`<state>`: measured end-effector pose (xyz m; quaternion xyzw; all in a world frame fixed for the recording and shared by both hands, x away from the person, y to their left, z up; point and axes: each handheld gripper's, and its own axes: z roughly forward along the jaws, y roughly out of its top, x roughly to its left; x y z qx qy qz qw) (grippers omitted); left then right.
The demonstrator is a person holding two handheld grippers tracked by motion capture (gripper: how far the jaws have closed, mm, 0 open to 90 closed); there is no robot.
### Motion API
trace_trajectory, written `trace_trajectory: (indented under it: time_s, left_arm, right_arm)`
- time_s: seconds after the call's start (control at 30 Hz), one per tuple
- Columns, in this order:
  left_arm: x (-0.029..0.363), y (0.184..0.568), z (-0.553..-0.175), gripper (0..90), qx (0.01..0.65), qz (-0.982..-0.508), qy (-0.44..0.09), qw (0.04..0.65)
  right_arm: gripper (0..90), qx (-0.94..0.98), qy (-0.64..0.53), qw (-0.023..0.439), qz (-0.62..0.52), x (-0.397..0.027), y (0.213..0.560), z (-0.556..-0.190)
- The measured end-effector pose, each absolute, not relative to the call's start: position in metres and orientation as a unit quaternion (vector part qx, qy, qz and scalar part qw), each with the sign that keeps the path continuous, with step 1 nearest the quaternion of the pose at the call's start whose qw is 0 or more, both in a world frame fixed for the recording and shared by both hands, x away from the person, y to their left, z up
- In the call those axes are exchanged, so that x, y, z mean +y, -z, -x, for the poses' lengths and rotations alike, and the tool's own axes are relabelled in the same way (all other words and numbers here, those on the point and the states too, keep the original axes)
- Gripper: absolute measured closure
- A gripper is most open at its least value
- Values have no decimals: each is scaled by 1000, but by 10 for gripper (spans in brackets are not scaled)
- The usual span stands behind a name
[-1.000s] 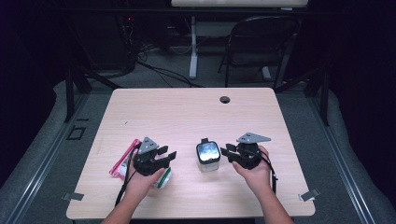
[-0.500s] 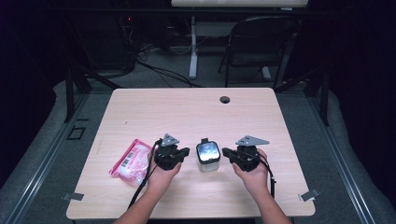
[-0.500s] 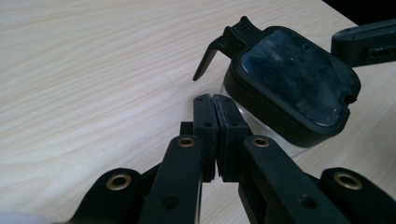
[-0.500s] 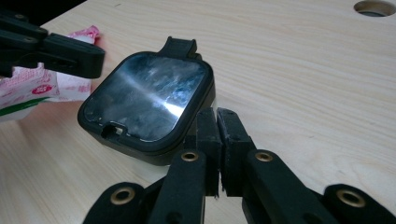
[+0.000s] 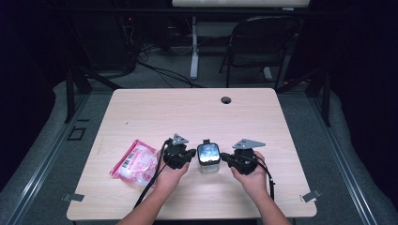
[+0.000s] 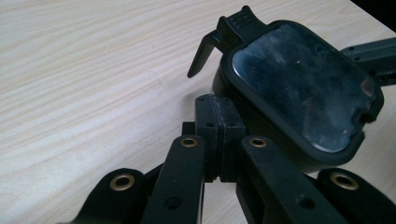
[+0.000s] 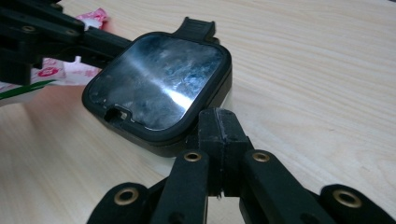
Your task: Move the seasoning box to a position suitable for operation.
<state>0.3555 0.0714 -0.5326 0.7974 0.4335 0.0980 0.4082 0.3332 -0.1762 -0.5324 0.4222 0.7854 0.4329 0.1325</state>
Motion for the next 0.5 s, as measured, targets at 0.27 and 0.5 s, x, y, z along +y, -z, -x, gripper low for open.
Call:
trace_trajectory:
  time_s: [0.27,0.5]
  left_arm:
    - [73,532,-360,900,422,-811,-87,396]
    - [72,529,-361,900,400,-824,-73,396]
  right_arm:
    - [900,804,-425,127,-396,-167,533,-317]
    - [884,819,-429,90,-371,-167,532,-300]
